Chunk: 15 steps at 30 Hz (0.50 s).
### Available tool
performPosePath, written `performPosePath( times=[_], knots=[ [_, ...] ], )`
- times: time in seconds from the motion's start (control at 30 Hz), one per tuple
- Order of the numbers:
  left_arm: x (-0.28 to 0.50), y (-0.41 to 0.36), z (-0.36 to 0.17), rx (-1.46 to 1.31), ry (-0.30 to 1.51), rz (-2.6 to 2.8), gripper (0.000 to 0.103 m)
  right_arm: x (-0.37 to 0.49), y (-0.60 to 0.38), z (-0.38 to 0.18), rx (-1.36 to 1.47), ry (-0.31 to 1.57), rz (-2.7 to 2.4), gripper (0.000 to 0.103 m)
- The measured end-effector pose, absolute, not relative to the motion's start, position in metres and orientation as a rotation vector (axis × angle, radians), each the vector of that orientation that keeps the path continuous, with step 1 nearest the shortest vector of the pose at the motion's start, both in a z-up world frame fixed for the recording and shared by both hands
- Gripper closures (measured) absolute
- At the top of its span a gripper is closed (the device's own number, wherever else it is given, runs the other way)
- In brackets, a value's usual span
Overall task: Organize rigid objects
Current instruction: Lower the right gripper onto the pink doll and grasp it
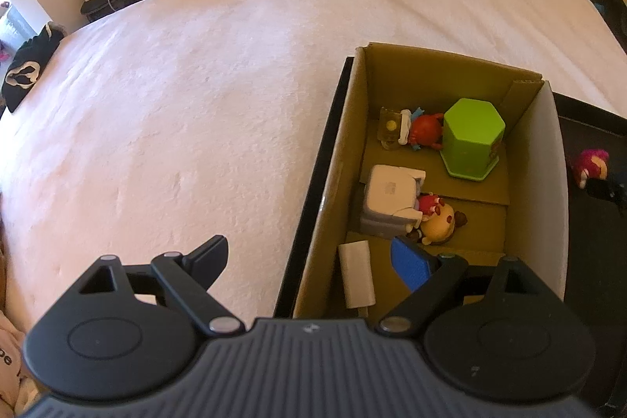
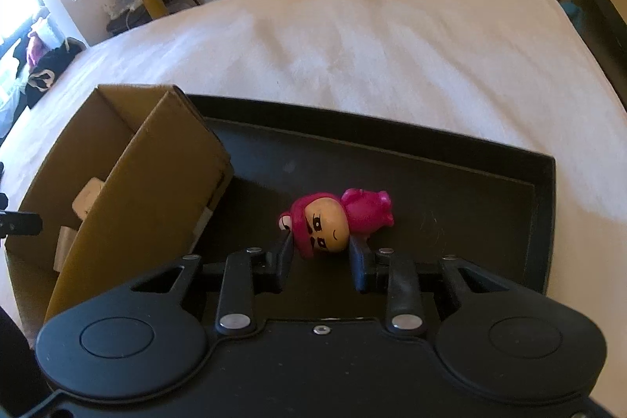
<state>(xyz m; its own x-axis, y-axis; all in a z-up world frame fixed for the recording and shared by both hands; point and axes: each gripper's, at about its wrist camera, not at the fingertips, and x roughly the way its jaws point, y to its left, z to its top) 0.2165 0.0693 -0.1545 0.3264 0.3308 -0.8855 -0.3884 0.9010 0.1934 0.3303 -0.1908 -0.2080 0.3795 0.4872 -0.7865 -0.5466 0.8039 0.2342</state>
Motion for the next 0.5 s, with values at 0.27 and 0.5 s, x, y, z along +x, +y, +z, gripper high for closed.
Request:
performPosePath(
  times=[0.27,0.5],
  knots=[
    [0.2136,0.0734,-0.1602,-0.086,1.152,0.463,0.014,0.3224,-0.1952,-0.2065,-0.103,1.045,0.646,0.064],
    [0.2143,0.0757,-0.1616,-0.099,1.148,0.462,0.014,0.3228,-0.1924,-0.2066,-0.153,1.008,0.623,0.021]
  ],
)
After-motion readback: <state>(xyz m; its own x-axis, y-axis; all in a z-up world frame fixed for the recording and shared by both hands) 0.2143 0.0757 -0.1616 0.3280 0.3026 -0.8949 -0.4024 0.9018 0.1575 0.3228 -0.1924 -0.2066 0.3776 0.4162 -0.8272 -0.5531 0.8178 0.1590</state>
